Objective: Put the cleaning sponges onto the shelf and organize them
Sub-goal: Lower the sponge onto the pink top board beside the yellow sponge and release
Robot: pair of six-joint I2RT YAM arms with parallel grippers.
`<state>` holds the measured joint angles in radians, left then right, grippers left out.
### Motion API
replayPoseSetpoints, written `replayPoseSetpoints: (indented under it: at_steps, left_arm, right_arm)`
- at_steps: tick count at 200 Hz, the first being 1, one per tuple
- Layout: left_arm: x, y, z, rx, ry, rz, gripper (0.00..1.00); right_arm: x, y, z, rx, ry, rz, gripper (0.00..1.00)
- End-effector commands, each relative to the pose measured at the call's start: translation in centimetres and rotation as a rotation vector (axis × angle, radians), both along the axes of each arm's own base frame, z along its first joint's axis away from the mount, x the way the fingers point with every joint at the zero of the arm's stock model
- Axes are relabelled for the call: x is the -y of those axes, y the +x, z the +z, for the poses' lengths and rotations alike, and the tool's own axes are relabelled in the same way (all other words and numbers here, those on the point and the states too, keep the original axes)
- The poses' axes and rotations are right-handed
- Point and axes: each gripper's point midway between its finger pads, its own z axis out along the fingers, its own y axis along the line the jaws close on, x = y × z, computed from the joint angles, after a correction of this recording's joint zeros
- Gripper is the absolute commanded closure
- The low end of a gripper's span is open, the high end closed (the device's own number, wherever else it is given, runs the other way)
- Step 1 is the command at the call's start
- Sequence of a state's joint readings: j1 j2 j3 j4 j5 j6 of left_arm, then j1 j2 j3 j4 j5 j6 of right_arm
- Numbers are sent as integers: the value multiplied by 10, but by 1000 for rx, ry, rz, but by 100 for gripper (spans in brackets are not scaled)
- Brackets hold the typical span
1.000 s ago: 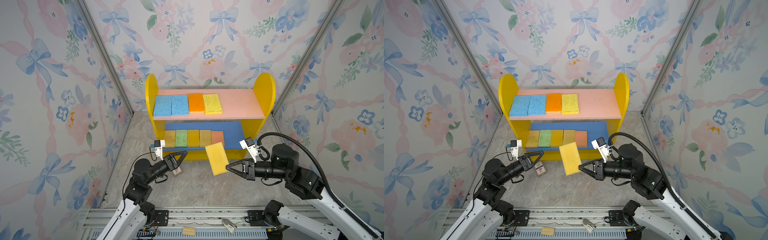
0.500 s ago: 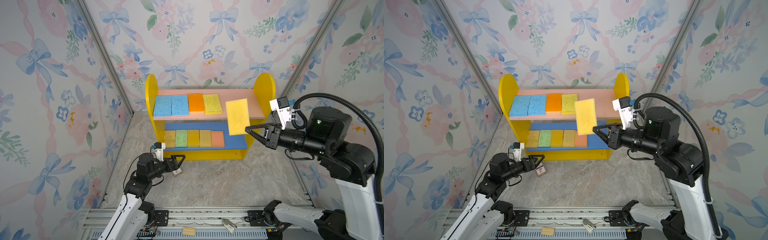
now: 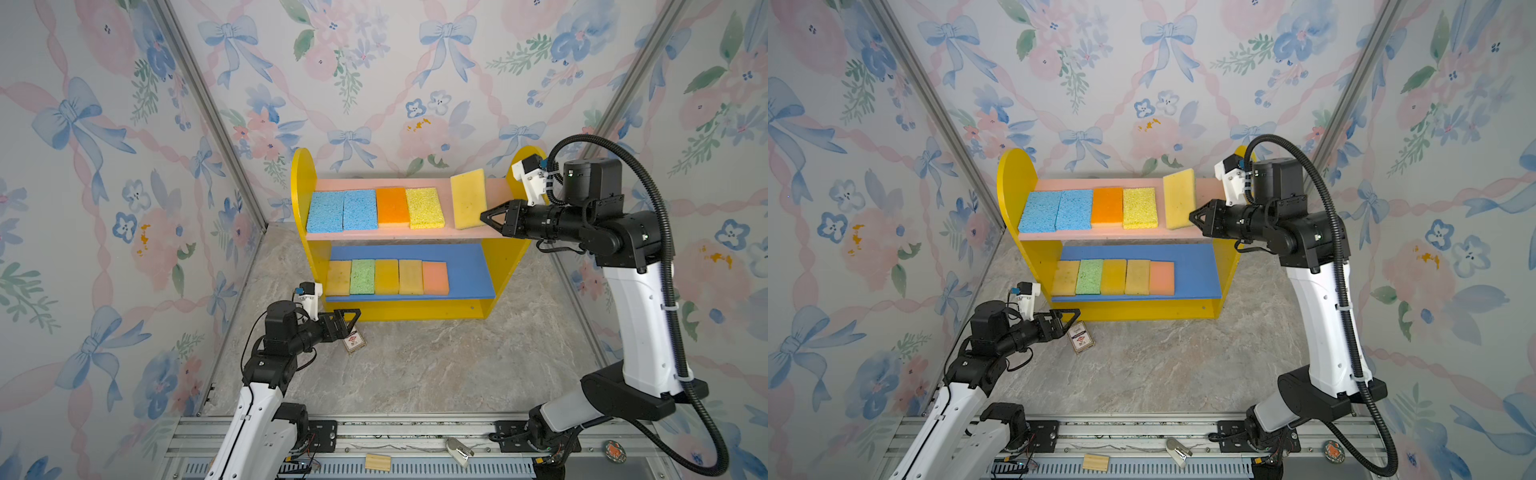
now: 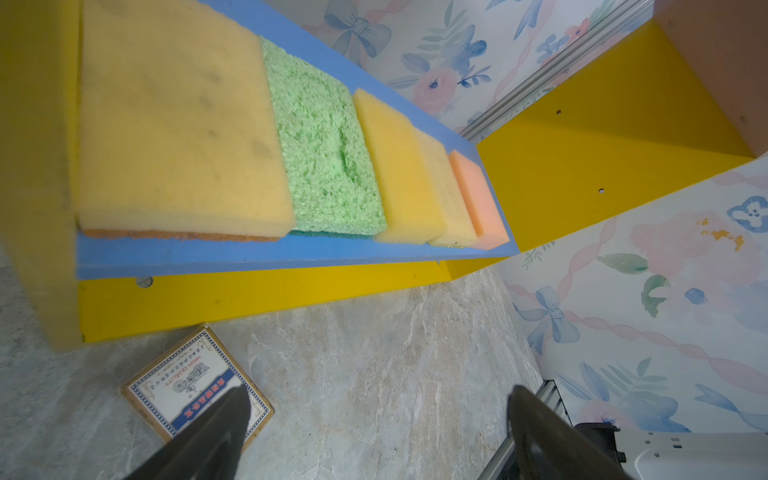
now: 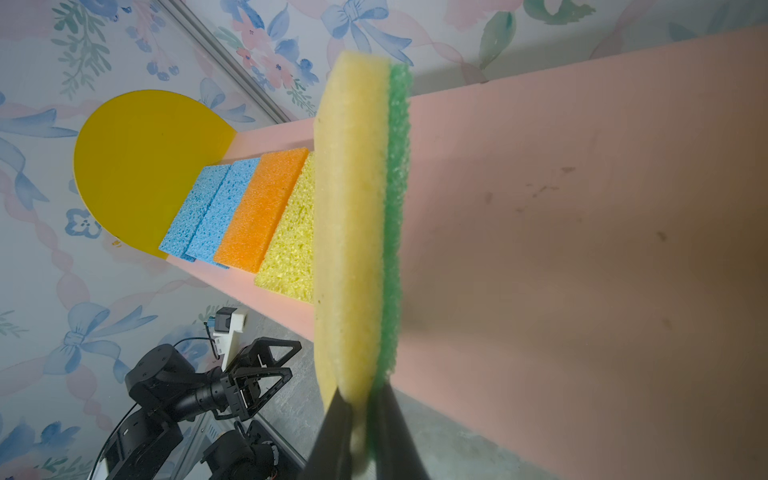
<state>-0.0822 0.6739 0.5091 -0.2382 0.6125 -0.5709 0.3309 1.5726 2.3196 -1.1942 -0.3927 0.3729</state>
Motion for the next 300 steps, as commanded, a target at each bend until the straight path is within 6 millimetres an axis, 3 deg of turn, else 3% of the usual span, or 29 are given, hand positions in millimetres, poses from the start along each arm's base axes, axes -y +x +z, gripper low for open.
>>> replayPoseSetpoints:
  at_steps: [1, 20, 34, 51, 71, 94, 172, 179, 208, 266, 300]
  left_arm:
    - [0, -2, 1, 17, 15, -19, 2]
    - [0, -1, 0, 11, 15, -16, 2]
    - [0, -1, 0, 11, 16, -16, 2]
    - [0, -1, -1, 6, 16, -15, 2]
    - [0, 0, -2, 3, 15, -14, 2]
    - [0, 0, -2, 3, 14, -13, 2]
    - [0, -1, -4, -1, 15, -14, 2]
    - [0, 0, -3, -2, 14, -14, 2]
    - [0, -1, -3, -1, 14, -16, 2]
    - [2, -1, -6, -13, 13, -22, 2]
    - [2, 0, -7, -18, 14, -23, 2]
  right_arm:
    - [-1, -1, -1, -23, 13, 40, 86]
    - [-5, 2, -5, -48, 28, 54, 79]
    - [-1, 2, -5, -43, 18, 39, 63]
    - [6, 0, -4, -31, 4, 9, 51]
    - [16, 1, -4, -23, -9, -28, 44]
    - [17, 6, -8, -27, -5, -46, 43]
    - [-27, 40, -12, -55, 125, 40, 43]
    - [-33, 50, -24, -82, 120, 46, 43]
    - [-45, 58, -29, -90, 126, 64, 43]
    - [-42, 61, -31, -79, 115, 40, 43]
    - [-24, 56, -32, -55, 56, -28, 36]
